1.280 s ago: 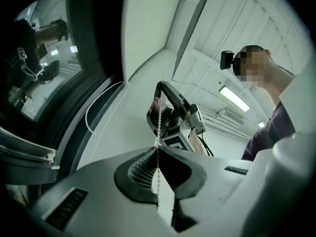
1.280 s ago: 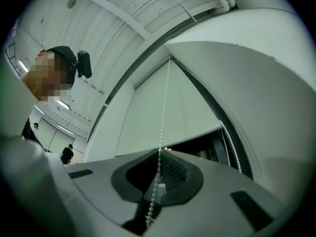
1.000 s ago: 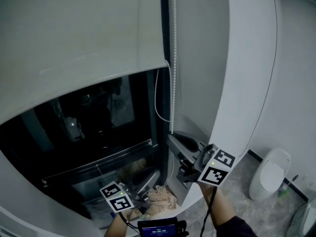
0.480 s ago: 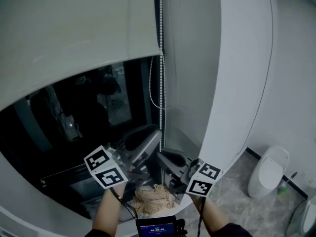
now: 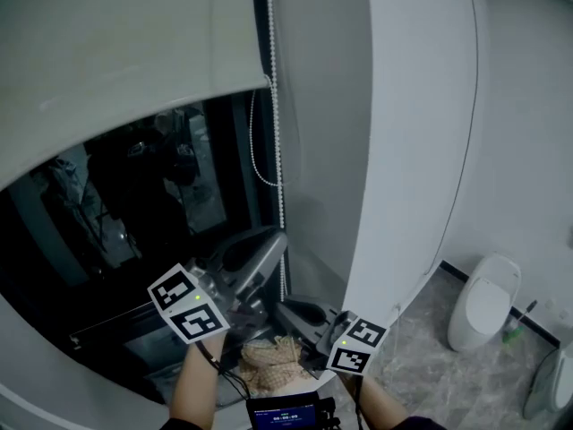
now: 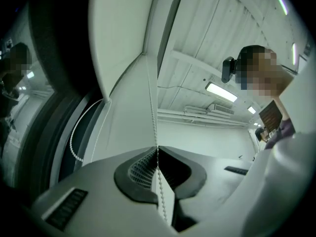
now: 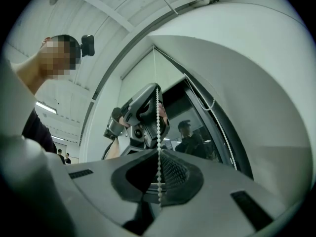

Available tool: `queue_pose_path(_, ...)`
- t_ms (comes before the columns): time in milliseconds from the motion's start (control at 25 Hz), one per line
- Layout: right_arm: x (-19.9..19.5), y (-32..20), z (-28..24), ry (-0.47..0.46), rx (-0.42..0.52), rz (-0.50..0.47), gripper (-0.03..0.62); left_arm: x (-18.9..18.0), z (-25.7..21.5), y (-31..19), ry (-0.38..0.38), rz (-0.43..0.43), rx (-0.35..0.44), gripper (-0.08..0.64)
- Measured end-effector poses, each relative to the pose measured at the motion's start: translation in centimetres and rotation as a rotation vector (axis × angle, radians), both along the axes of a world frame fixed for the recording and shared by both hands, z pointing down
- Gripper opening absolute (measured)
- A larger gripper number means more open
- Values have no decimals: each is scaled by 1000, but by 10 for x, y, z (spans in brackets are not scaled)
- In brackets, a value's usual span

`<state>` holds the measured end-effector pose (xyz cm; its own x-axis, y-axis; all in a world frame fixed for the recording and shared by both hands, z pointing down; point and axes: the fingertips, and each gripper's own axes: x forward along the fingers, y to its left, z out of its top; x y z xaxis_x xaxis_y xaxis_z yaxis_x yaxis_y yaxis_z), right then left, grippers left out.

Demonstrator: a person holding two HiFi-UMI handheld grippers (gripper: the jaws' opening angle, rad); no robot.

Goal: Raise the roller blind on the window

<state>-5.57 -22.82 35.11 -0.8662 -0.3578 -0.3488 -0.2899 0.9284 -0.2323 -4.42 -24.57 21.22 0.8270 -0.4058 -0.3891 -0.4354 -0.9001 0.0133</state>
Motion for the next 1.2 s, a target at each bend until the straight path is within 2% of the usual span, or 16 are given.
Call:
queue_pose_path(120,3,-1,14,40,-36,17,20,-2,9,5,22,17,-49,17)
queue_pose_path(200,8,0,23,44,-57,0,23,-5,10,12,26,9,-43,17)
queue_pose_path(280,21,1,17,-10,-69,-29,78,-10,11,18,20,-17,-21,17)
queue_pose_path(360,37,-3,-6,-70,-51,-34,91,-15,15,21,18,-33,-16,17)
queue_pose_path(480,52,-12,-61,-111,26,-22,91,-16,34,20,9,-39,-49,17)
queue_pose_path(640,53,-13,-141,-139,145,-44,91,-6,82,18,8,-12,-140,17)
queue_pose_path(800,44,-12,-198,-163,211,-73,91,2,129,18,5,11,-228,17)
queue_pose_path(1000,30,-12,-232,-162,239,-79,91,1,167,19,-9,6,-296,17)
queue_pose_path(1200,25,-17,-232,-149,235,-41,84,0,191,19,-23,-1,-325,17)
